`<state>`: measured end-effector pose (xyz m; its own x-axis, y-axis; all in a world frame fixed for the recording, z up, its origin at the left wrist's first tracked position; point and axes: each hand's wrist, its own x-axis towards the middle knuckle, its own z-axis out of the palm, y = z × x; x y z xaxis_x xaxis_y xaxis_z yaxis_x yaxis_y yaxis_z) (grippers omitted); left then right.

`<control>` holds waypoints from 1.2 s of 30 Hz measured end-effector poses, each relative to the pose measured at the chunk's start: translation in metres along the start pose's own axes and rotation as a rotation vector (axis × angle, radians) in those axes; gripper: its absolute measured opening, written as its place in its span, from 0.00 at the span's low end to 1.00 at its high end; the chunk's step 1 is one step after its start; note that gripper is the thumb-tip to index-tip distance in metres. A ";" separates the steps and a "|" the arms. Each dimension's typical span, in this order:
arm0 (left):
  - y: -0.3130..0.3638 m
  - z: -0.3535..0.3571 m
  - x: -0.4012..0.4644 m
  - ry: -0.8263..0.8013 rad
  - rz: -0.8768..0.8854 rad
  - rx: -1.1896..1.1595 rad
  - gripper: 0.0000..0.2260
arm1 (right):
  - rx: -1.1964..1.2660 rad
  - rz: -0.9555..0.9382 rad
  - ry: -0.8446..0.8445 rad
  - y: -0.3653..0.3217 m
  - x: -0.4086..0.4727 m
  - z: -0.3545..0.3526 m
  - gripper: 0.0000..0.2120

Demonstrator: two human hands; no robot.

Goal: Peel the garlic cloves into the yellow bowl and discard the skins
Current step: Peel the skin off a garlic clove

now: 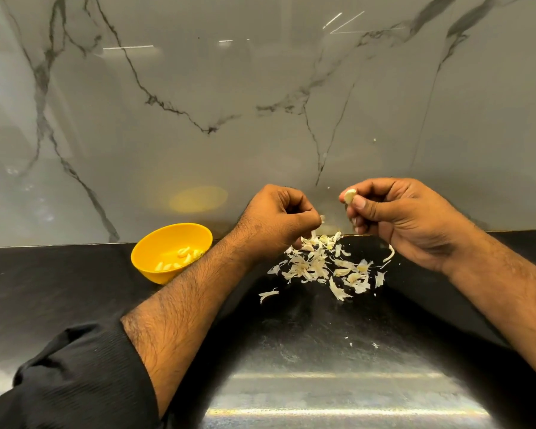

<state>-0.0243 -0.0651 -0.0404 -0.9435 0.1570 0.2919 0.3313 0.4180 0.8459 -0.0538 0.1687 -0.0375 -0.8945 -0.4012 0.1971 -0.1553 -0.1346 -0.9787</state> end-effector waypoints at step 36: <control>0.001 -0.002 0.004 -0.008 0.205 0.310 0.05 | -0.738 -0.196 0.051 -0.002 -0.006 0.011 0.03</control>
<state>-0.0278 -0.0656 -0.0379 -0.8574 0.2721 0.4369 0.5022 0.6280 0.5945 -0.0431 0.1617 -0.0357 -0.8372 -0.3874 0.3861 -0.5370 0.4483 -0.7146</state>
